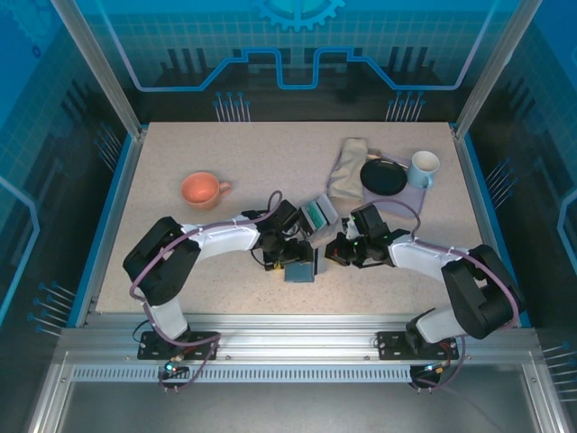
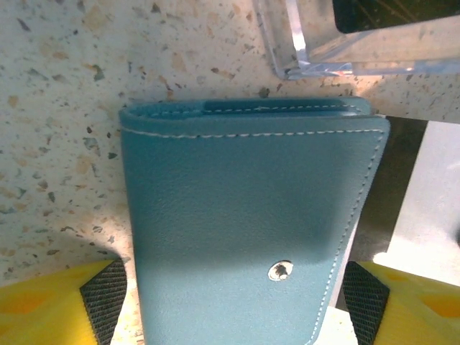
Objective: Put the credit cards into the card holder
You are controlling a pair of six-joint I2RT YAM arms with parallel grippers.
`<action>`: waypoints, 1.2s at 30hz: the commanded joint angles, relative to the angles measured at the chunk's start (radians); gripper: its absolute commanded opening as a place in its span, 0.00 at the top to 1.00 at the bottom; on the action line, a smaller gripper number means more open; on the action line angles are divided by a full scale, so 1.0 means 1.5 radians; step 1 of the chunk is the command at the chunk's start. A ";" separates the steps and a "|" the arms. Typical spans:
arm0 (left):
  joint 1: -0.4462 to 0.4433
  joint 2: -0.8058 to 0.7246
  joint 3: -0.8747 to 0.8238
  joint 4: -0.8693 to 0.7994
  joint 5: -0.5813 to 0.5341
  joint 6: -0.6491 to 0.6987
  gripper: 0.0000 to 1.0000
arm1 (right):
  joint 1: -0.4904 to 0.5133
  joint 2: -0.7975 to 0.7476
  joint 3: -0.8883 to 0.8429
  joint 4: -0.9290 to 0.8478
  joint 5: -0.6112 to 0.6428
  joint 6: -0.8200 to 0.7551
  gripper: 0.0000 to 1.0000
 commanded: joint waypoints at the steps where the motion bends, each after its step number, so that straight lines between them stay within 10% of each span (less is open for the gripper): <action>1: 0.001 0.010 0.021 -0.004 0.017 0.018 0.14 | 0.003 0.009 0.012 0.032 -0.021 0.005 0.99; 24: -0.051 0.138 0.233 -0.273 -0.124 0.066 0.02 | 0.002 0.013 0.026 -0.072 0.044 -0.046 1.00; 36: -0.067 0.188 0.301 -0.353 -0.175 0.062 0.15 | 0.003 0.012 0.023 -0.088 0.062 -0.059 1.00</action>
